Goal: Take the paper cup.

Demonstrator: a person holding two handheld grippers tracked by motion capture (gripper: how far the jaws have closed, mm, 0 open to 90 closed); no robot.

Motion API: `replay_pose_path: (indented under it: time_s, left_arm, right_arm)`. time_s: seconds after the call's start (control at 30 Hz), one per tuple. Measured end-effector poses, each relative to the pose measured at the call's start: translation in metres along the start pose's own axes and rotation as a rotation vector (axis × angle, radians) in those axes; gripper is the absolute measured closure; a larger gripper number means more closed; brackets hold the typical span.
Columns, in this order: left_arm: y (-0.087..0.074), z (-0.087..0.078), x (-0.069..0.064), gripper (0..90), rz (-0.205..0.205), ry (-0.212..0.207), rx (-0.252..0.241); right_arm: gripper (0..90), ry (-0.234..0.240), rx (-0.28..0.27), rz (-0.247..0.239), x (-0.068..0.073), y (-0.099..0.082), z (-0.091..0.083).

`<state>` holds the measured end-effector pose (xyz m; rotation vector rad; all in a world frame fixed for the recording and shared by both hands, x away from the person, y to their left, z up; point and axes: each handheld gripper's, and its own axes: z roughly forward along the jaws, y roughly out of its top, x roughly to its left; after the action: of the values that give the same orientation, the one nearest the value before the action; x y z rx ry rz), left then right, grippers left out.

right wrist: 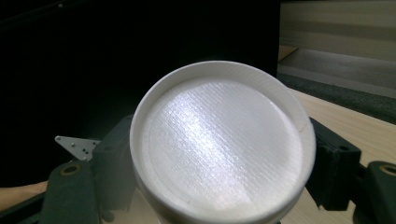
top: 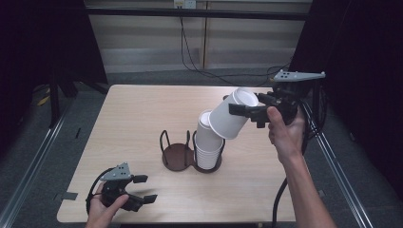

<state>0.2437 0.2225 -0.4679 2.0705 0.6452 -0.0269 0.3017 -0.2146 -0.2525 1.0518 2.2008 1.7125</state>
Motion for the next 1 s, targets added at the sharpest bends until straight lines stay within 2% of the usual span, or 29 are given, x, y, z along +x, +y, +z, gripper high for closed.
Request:
replay_pose_path:
  time_s: [0.23,0.53,0.63,0.73,0.87,0.93,1.0]
  left_arm:
    - [0.001,0.001,0.000,17.6,-0.005,-0.003,0.000]
    - [0.001,0.006,0.000,17.2,-0.010,0.005,0.006]
    - [0.006,0.008,-0.006,17.6,0.020,0.001,-0.012]
    - [0.015,0.011,-0.013,18.3,0.050,-0.015,-0.022]
    - [0.024,0.019,-0.017,18.5,0.081,-0.008,0.000]
    - [0.026,0.023,-0.016,19.1,0.085,-0.023,0.016]
    - [0.028,0.025,-0.016,19.2,0.088,-0.009,0.006]
  right_arm:
    - [24.4,-0.004,-0.001,-0.001,0.002,-0.005,-0.013]
    - [24.4,-0.020,0.002,0.016,-0.001,-0.025,-0.025]
    - [24.4,-0.010,-0.006,0.025,0.000,-0.032,-0.027]
    - [24.4,-0.008,0.009,0.024,0.001,-0.039,-0.027]
    - [24.4,-0.003,0.016,0.026,0.003,-0.047,-0.027]
    - [24.4,0.002,0.021,0.031,0.003,-0.051,-0.025]
    - [24.4,0.010,0.036,0.035,0.004,-0.056,-0.022]
